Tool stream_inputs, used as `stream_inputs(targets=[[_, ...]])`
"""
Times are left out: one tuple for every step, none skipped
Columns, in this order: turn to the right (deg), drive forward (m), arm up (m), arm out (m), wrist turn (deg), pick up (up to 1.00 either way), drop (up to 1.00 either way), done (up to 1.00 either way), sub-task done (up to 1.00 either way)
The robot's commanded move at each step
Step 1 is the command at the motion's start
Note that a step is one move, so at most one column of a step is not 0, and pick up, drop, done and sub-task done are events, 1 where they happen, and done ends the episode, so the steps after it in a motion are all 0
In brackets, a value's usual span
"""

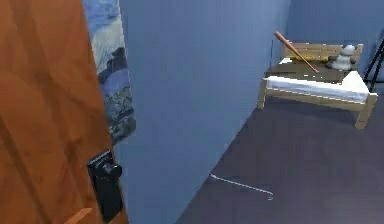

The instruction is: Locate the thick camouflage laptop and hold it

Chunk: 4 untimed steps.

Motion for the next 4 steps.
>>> stream_inputs(targets=[[45.0, 0.00, 0.00, 0.00, 0.0, 0.00, 0.00, 0.00, 0.00], [9.0, 0.00, 0.00, 0.00, 0.0, 0.00, 0.00, 0.00, 0.00], [0.0, 1.00, 0.00, 0.00, 0.0, 0.00, 0.00, 0.00, 0.00], [0.0, 1.00, 0.00, 0.00, 0.0, 0.00, 0.00, 0.00, 0.00]])
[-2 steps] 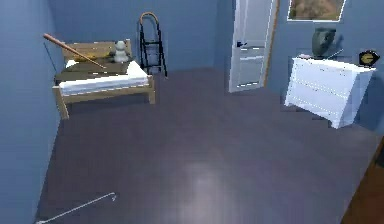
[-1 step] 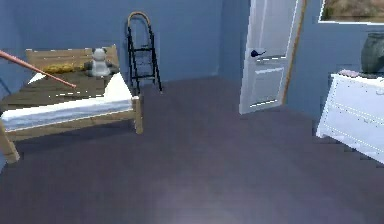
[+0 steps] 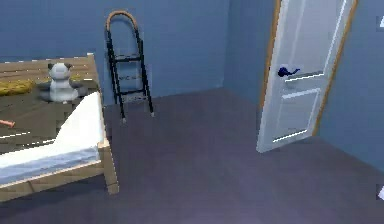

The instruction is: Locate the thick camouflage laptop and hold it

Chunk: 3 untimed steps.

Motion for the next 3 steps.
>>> stream_inputs(targets=[[0.0, 1.00, 0.00, 0.00, 0.0, 0.00, 0.00, 0.00, 0.00], [0.0, 0.95, 0.00, 0.00, 0.0, 0.00, 0.00, 0.00, 0.00], [15.0, 0.00, 0.00, 0.00, 0.0, 0.00, 0.00, 0.00, 0.00]])
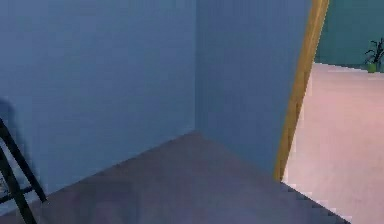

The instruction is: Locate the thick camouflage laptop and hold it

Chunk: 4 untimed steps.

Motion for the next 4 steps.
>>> stream_inputs(targets=[[0.0, 0.60, 0.00, 0.00, 0.0, 0.00, 0.00, 0.00, 0.00], [45.0, 0.00, 0.00, 0.00, 0.0, 0.00, 0.00, 0.00, 0.00], [3.0, 0.00, 0.00, 0.00, 0.0, 0.00, 0.00, 0.00, 0.00], [0.0, 0.60, 0.00, 0.00, 0.0, 0.00, 0.00, 0.00, 0.00]])
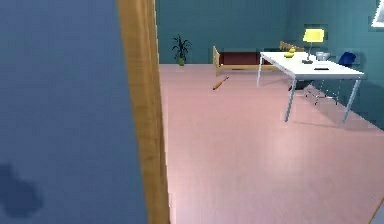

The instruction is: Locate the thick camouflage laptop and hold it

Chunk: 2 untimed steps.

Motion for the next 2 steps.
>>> stream_inputs(targets=[[0.0, 0.45, 0.00, 0.00, 0.0, 0.00, 0.00, 0.00, 0.00], [18.0, 0.00, 0.00, 0.00, 0.0, 0.00, 0.00, 0.00, 0.00]])
